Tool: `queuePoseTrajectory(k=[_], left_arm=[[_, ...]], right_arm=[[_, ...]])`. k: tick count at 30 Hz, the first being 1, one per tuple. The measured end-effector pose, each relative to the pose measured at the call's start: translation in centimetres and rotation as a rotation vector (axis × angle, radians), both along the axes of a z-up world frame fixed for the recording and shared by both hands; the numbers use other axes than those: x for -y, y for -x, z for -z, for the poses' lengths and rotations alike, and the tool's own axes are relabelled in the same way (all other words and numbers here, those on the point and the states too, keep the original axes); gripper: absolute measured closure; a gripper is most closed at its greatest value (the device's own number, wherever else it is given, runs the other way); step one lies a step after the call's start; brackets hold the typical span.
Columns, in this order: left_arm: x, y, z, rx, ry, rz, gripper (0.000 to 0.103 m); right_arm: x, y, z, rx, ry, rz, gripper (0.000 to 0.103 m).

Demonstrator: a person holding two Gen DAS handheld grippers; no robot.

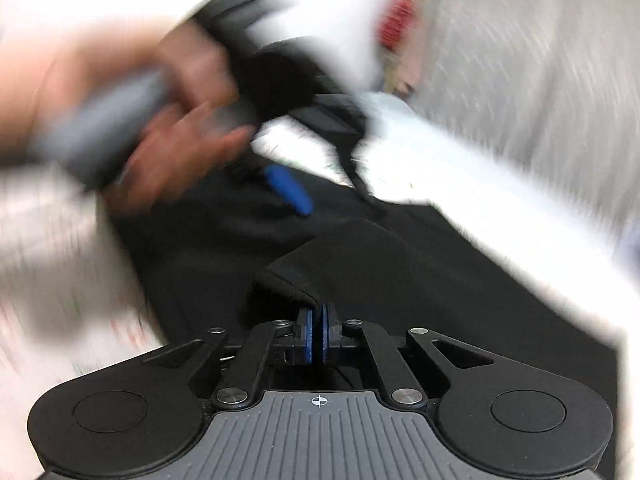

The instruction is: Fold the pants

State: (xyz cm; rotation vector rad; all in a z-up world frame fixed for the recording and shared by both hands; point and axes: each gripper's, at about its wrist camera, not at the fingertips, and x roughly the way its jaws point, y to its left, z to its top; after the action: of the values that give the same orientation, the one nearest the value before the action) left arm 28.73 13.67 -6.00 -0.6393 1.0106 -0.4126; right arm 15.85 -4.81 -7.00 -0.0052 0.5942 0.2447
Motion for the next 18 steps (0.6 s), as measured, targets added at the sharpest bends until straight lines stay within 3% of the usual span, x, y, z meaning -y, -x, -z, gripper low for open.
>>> queuePoseTrajectory(k=[2,5,10,13,18], left_arm=[[-0.1,0.1,0.0,-0.008,0.017,-0.006,0.021],[-0.1,0.0,0.0,-0.018,0.026,-0.005,0.019],[-0.9,-0.1,0.2,-0.038,0.035,-0.028,0.019],[-1.3,0.2,0.1,-0.037,0.042,-0.030,0.019],[-2.0,0.4,0.0,-0.041,0.047,-0.039,0.019]], right_arm=[[2.2,0.0,-0.5,0.006,-0.114,0.035,0.100],[2.5,0.3,-1.0,0.017,-0.088,0.006,0.100],[-1.7,0.6,0.2,0.013,0.177,-0.112,0.094],[-5.8,0.8,2.0,0.067,0.391,-0.161,0.091],[-8.3,1.8,2.7,0.113,0.564,-0.237,0.089]])
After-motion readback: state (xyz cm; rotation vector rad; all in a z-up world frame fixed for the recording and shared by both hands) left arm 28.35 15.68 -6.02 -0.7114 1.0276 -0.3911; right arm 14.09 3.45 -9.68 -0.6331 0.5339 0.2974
